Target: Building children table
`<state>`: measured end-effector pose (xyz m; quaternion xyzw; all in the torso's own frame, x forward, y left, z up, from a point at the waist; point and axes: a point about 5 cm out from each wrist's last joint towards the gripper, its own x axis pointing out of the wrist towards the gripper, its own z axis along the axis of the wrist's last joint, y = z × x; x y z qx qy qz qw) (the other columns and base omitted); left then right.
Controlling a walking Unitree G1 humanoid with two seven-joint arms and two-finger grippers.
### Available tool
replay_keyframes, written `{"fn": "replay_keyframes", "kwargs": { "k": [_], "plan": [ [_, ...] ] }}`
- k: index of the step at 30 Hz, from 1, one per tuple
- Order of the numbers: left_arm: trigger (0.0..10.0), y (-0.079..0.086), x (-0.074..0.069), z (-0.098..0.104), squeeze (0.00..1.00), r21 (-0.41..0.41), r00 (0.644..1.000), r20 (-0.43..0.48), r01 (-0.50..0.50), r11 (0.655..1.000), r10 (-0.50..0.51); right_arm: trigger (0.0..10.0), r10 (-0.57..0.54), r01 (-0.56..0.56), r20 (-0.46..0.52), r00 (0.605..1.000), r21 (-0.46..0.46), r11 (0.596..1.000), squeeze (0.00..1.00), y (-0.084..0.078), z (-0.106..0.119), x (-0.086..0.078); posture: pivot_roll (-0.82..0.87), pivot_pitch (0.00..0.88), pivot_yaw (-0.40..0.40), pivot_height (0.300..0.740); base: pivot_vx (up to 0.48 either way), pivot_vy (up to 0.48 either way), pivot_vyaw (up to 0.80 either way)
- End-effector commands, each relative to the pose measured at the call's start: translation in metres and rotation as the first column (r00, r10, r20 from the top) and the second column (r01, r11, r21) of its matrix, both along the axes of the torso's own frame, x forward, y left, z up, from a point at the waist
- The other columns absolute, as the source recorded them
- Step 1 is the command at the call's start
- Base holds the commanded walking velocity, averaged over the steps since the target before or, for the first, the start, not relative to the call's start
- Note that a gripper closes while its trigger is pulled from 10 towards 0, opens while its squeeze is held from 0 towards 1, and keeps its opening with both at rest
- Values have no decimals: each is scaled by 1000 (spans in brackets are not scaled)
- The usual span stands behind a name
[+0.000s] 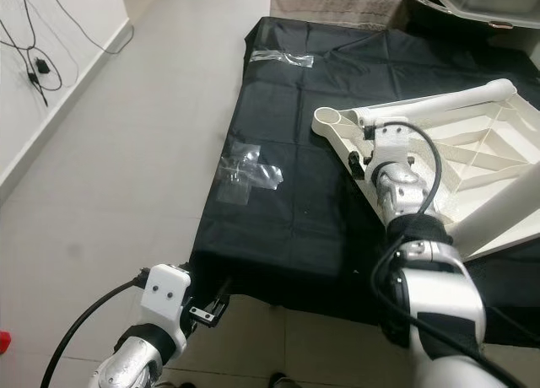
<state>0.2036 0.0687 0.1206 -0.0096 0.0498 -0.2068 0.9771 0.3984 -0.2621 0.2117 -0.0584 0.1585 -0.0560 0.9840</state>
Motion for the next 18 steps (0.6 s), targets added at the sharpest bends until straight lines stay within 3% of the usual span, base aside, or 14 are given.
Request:
{"fn": "replay_keyframes", "kwargs": {
  "k": [1, 9, 17, 18],
  "plan": [
    [10000, -1, -3, -1, 0, 7, 1000, -11, -4, 1000, 4, 10000, 8, -6, -71, 997, 25, 1000, 0, -2, -12, -3, 54, 242, -84, 740, 0, 0, 0],
    [10000, -1, -4, -1, 0, 6, 1000, -15, -5, 1000, 5, 10000, 72, -67, -136, 988, 42, 997, 0, 4, -18, -4, 54, 242, -84, 740, 0, 0, 0],
    [10000, -2, -4, 1, 0, 6, 1000, -14, -8, 1000, 8, 10000, 189, -190, -280, 941, 22, 981, 0, 5, -34, -11, 50, 258, -94, 740, 0, 0, 0],
    [10000, -2, -3, 1, 0, 6, 1000, -14, -9, 1000, 9, 5608, 204, -208, -294, 934, 19, 978, 0, 5, -36, -12, 50, 258, -94, 740, 0, 0, 0]
  ]
}}
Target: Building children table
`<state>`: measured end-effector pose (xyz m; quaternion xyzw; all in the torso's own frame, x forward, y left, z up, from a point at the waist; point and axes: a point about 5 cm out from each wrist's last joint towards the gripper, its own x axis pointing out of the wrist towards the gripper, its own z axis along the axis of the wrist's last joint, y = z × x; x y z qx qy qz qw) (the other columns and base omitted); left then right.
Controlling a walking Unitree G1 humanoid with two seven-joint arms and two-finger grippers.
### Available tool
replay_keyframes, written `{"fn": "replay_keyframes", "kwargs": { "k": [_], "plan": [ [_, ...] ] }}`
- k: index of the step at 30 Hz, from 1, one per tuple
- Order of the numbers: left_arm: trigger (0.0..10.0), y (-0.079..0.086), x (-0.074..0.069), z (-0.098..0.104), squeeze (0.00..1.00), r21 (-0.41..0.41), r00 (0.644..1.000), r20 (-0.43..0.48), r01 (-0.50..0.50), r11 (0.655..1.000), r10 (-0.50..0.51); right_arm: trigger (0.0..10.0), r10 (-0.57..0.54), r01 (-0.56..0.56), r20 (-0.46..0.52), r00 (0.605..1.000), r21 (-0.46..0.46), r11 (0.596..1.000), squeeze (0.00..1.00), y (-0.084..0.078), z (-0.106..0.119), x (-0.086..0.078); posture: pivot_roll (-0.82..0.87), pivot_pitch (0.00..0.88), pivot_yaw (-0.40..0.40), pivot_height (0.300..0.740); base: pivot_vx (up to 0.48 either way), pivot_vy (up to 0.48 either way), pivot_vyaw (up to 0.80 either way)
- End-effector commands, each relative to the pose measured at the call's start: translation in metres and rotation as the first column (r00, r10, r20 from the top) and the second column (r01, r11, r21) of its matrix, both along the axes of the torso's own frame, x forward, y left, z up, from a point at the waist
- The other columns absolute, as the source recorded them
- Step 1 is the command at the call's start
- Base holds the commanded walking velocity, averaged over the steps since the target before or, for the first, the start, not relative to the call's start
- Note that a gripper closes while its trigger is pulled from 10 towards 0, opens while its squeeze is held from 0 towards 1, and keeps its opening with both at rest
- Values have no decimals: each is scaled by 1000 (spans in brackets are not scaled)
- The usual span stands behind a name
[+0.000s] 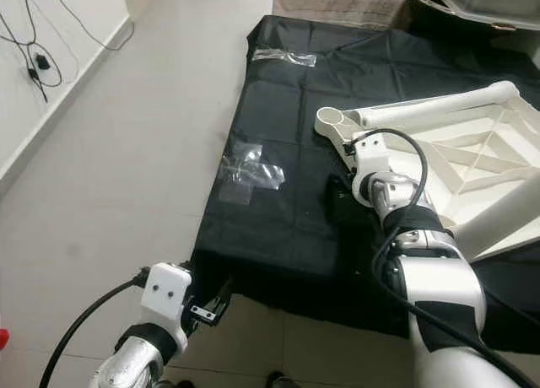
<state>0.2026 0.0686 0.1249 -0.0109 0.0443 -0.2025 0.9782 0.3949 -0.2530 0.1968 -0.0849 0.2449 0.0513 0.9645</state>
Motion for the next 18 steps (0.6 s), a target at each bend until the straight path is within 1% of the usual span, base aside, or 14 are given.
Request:
{"fn": "replay_keyframes", "kwargs": {
  "k": [1, 2, 8, 12, 14, 15, 16, 17, 18],
  "plan": [
    [10000, -2, -2, -3, 0, 10, 1000, -24, 0, 1000, 0, 5608, 18, -20, -116, 993, -12, 1000, 0, -3, -22, -9, 50, 258, -94, 740, 0, 0, 0],
    [10000, -2, -2, -3, 0, 10, 1000, -23, 0, 1000, 0, 0, 39, -42, -130, 991, -20, 999, 0, -3, -23, -9, 48, 260, -95, 740, 0, 0, 0],
    [10000, -2, -2, -3, 0, 10, 1000, -23, -1, 1000, 2, 0, 79, -81, -155, 985, -11, 997, 0, -2, -26, -11, 48, 260, -96, 740, 0, 0, 0],
    [10000, -2, -1, -2, 0, 10, 1000, -21, -4, 1000, 4, 0, 175, -174, -169, 970, 15, 985, 0, 7, -25, -10, 46, 259, -98, 740, 0, 0, 0],
    [10000, -2, -1, -2, 0, 11, 1000, -21, -5, 1000, 5, 0, 246, -244, -175, 953, 32, 969, 0, 13, -23, -10, 46, 261, -98, 740, 0, 0, 0],
    [10000, -2, -1, -2, 0, 11, 1000, -21, -5, 1000, 5, 0, 246, -244, -175, 953, 32, 969, 0, 13, -23, -10, 46, 261, -98, 740, 0, 0, 0],
    [10000, -2, 0, -2, 0, 12, 1000, -21, -6, 1000, 6, 0, 312, -309, -182, 932, 45, 950, 0, 20, -22, -9, 46, 260, -97, 740, 0, 0, 0],
    [10000, -2, 0, -2, 0, 12, 1000, -21, -6, 1000, 6, 0, 312, -309, -182, 932, 45, 950, 0, 20, -22, -9, 46, 260, -97, 740, 0, 0, 0],
    [10000, -2, 0, -2, 0, 12, 1000, -21, -6, 1000, 6, 0, 334, -330, -186, 924, 54, 943, 0, 22, -22, -9, 45, 260, -97, 740, 0, 0, 0]
  ]
}}
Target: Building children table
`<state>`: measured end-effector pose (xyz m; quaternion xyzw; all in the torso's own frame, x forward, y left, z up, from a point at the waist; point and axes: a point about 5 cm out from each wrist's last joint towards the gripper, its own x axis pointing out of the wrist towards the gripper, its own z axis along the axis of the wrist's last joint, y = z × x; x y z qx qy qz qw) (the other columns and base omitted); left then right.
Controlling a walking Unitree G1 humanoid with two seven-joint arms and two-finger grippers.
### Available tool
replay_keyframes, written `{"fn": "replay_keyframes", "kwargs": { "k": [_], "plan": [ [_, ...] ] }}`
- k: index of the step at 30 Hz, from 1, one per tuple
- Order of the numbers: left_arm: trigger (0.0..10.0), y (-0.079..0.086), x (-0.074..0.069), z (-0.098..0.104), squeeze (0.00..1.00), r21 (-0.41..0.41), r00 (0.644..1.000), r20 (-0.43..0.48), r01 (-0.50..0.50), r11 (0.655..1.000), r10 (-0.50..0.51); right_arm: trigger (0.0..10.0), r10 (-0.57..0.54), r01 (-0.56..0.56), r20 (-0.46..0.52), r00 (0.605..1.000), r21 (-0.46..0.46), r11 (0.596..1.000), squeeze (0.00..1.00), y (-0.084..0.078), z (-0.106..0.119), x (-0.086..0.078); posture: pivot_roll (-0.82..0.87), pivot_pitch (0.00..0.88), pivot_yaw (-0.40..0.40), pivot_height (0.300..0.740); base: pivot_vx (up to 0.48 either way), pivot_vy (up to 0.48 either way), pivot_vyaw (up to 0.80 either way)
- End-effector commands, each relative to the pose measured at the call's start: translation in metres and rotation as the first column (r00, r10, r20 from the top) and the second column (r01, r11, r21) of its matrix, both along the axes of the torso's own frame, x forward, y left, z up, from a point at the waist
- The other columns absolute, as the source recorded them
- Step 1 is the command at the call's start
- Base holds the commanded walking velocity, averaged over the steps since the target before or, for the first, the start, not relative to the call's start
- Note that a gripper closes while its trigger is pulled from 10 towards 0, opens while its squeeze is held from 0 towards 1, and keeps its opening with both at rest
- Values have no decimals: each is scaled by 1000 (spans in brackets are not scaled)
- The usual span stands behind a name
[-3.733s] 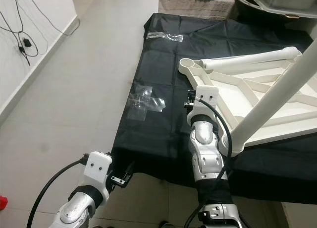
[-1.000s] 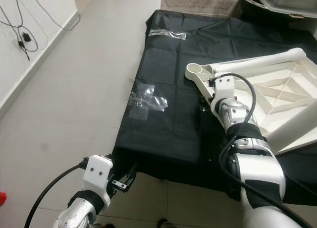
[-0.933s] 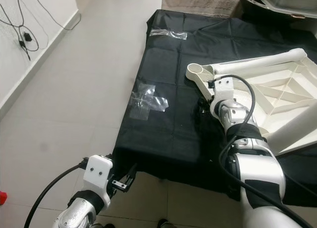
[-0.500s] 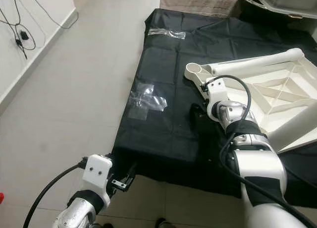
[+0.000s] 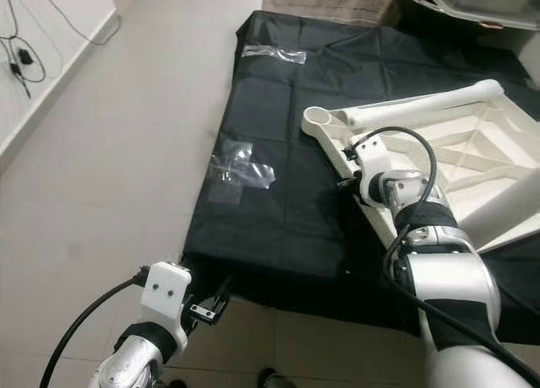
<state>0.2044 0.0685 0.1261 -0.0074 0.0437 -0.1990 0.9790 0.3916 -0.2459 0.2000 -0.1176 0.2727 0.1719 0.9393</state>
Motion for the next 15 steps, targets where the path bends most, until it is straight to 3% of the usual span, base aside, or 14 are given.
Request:
{"fn": "replay_keyframes", "kwargs": {
  "k": [1, 4, 7, 8, 10, 12, 15],
  "plan": [
    [10000, -2, -2, -3, 0, 5, 1000, -24, 1, 1000, -1, 0, 93, -90, -114, 989, 28, 996, 0, 15, -25, -6, 45, 260, -97, 740, 0, 0, 0],
    [10000, -1, -1, -4, 0, 7, 1000, -23, 1, 1000, -1, 0, 228, -222, -121, 966, 58, 973, 0, 26, -23, -7, 46, 256, -95, 740, 0, 0, 0],
    [10000, -1, 0, -4, 0, 8, 1000, -23, 2, 1000, -2, 0, 431, -424, -126, 893, 85, 902, 0, 39, -21, -12, 46, 254, -94, 740, 0, 0, 0],
    [10000, -1, 0, -4, 0, 8, 1000, -23, 2, 1000, -2, 0, 431, -424, -126, 893, 85, 902, 0, 39, -21, -12, 46, 254, -94, 740, 0, 0, 0],
    [10000, -1, 1, -5, 0, 10, 1000, -23, 2, 1000, -2, 0, 509, -501, -144, 849, 86, 861, 0, 41, -22, -16, 45, 252, -93, 740, 0, 0, 0],
    [10000, -1, 1, -5, 0, 10, 1000, -23, 2, 1000, -2, 0, 509, -501, -144, 849, 86, 861, 0, 41, -22, -16, 45, 252, -93, 740, 0, 0, 0],
    [10000, -1, 1, -5, 0, 12, 1000, -23, 2, 1000, -1, 0, 615, -613, -183, 767, 75, 787, 0, 41, -26, -25, 46, 250, -90, 740, 0, 0, 0]
  ]
}}
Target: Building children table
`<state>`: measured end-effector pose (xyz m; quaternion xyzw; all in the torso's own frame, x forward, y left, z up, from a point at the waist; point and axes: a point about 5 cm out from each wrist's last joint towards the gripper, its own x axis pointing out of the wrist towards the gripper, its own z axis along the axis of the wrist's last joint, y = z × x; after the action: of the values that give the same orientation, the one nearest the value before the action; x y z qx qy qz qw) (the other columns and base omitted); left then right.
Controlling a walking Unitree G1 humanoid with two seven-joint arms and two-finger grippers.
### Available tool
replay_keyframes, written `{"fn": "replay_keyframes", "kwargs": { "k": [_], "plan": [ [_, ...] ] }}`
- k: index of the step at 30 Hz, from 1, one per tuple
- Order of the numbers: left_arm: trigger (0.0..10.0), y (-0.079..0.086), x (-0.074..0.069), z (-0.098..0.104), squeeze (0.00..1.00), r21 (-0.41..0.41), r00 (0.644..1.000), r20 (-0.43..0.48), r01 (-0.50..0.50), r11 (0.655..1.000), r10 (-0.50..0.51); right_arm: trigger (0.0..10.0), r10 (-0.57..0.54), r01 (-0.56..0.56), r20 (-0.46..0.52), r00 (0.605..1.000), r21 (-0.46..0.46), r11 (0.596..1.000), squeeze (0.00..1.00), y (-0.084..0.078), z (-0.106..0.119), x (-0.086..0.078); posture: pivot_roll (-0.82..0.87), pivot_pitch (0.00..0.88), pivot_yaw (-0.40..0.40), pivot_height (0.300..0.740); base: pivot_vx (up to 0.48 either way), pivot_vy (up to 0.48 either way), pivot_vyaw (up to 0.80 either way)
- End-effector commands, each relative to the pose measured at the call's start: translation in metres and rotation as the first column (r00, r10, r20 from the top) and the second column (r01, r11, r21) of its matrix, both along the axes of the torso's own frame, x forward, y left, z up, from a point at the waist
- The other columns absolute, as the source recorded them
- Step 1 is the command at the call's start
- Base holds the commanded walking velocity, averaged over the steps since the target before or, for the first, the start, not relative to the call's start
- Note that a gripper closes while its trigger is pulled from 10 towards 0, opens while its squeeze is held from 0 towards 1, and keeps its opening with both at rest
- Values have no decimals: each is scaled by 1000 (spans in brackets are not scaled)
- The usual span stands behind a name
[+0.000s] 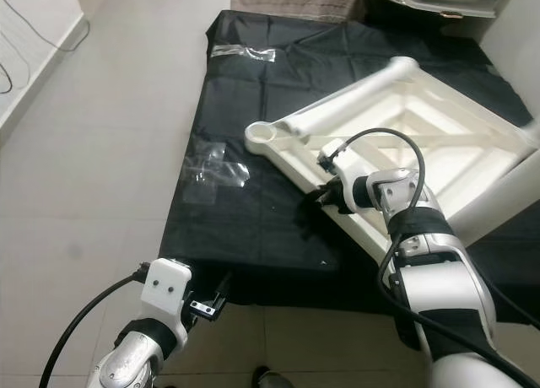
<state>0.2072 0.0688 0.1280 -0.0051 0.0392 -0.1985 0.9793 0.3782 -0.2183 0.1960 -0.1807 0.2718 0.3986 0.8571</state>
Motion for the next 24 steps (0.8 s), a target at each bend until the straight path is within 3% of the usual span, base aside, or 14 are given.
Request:
{"fn": "replay_keyframes", "kwargs": {
  "k": [1, 8, 11, 24],
  "plan": [
    [10000, -1, -1, -7, 0, 9, 999, -33, 3, 1000, -2, 0, 170, -170, -128, 977, 11, 985, 0, 14, -22, -12, 46, 250, -90, 740, 0, 0, 0],
    [10000, 0, -1, -8, 0, 13, 999, -34, 4, 1000, -3, 0, 336, -345, -167, 927, -25, 938, 0, 14, -27, -25, 52, 248, -86, 740, 0, 0, 0],
    [10000, 1, -1, -8, 0, 15, 999, -35, 3, 1000, -3, 0, 443, -464, -202, 873, -71, 883, 0, 9, -28, -36, 48, 247, -83, 740, 0, 0, 0],
    [10000, 1, 0, -8, 0, 18, 999, -34, 5, 1000, -5, 0, 562, -602, -224, 796, -189, 776, 0, 3, -32, -49, 52, 247, -84, 740, 0, 0, 0]
  ]
}}
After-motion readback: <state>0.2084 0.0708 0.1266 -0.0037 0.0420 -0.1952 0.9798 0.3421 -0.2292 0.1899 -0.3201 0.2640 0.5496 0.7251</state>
